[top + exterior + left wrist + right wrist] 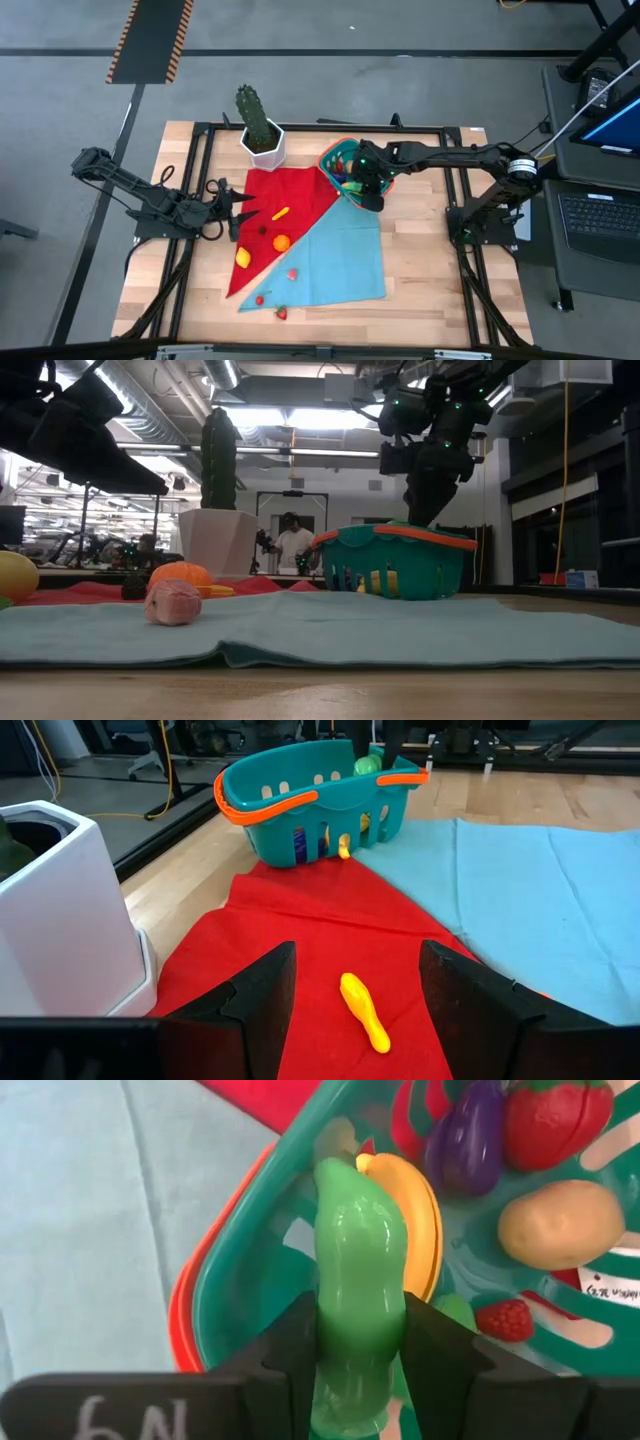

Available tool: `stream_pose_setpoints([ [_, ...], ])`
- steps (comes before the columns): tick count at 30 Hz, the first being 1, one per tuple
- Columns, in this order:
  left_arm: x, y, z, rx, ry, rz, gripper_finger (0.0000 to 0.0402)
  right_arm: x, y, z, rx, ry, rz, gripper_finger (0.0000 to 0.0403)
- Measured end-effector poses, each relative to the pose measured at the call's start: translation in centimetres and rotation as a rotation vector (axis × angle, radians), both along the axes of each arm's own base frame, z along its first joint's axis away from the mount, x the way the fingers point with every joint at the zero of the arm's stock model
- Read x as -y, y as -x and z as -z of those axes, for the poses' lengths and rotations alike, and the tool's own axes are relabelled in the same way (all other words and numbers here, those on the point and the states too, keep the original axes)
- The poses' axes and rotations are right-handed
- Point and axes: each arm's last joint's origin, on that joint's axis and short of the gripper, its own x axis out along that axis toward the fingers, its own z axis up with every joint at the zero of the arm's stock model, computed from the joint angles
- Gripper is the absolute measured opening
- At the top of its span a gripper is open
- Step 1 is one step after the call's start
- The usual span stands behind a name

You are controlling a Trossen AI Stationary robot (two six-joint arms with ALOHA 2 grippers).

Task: Build produce basket
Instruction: Put the green pea into the blue basket, then put the yellow corn into the blue basket

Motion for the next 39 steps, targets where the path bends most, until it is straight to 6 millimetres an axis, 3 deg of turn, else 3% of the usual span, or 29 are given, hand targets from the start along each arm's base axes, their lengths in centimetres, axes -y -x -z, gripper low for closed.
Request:
stream_pose_setpoints([
  [7, 0.0, 0.0, 0.0, 0.0, 0.0, 0.0, 0.0204, 0.0, 0.1, 0.0, -0.005, -0.02, 0.043, 0.0193],
  [15, 0.0, 0.0, 0.0, 0.0, 0.0, 0.0, 0.0204, 0.0, 0.3, -0.4, 0.004, -0.017, 0.045, 0.021],
  [20, 0.0, 0.0, 0.0, -0.001, -0.004, 0.001, 0.0204, -0.6, 2.1, -4.0, 0.12, 0.003, 0.073, 0.021],
  [24, 0.0, 0.0, 0.0, -0.002, -0.004, 0.003, 0.0204, -1.8, 4.1, -6.4, 0.377, 0.06, 0.068, 0.0211],
  [32, 0.0, 0.0, 0.0, -0.003, -0.003, 0.009, 0.0204, -4.5, 7.7, -3.7, 0.767, 0.041, 0.079, 0.0212],
  [39, 0.2, -0.1, 0.0, -0.008, 0.034, 0.066, 0.0204, -5.3, 8.7, -1.2, 0.867, 0.019, 0.071, 0.0212],
])
